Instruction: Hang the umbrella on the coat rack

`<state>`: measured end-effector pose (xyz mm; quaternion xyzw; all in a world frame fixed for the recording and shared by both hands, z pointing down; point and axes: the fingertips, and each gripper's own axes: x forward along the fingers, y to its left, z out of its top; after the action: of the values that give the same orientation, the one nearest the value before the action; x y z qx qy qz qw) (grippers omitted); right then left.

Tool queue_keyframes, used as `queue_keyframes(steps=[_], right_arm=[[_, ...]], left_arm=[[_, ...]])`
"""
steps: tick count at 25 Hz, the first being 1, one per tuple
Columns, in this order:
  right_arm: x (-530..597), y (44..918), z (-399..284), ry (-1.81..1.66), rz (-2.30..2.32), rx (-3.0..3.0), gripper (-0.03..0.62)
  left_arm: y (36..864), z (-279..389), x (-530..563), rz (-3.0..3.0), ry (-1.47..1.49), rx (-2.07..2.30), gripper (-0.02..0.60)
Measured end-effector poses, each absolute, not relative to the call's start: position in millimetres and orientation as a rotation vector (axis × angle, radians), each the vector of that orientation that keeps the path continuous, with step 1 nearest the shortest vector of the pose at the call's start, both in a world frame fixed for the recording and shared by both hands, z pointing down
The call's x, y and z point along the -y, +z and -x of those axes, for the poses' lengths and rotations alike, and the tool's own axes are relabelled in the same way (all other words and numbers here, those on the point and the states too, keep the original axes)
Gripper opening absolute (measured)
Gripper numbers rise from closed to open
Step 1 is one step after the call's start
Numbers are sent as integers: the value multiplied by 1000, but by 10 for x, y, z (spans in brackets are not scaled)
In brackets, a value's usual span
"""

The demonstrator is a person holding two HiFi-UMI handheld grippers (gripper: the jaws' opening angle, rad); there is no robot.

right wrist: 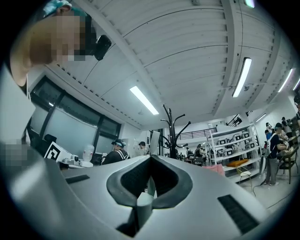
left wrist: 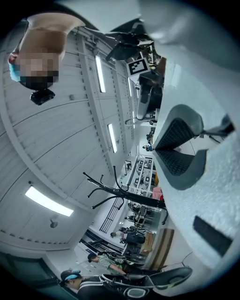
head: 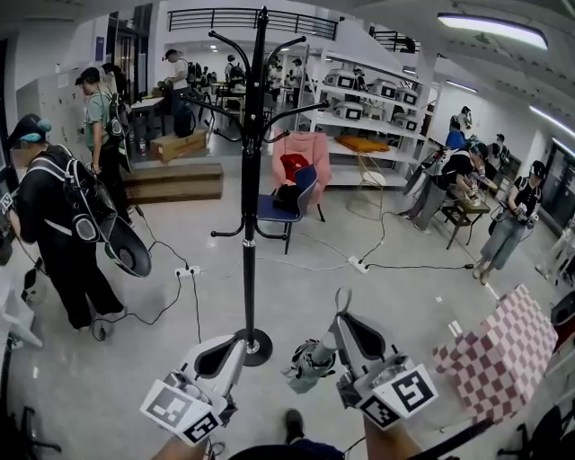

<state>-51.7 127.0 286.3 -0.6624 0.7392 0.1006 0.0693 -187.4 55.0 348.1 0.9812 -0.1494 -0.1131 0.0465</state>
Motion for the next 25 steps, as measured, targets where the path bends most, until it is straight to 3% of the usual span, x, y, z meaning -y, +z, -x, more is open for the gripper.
queue_keyframes(steps=[25], right_arm=[[-126, 2700, -722, 310, 1810, -2330, 9]], left_arm=[[3227, 557, 458, -2987, -290, 654, 11]])
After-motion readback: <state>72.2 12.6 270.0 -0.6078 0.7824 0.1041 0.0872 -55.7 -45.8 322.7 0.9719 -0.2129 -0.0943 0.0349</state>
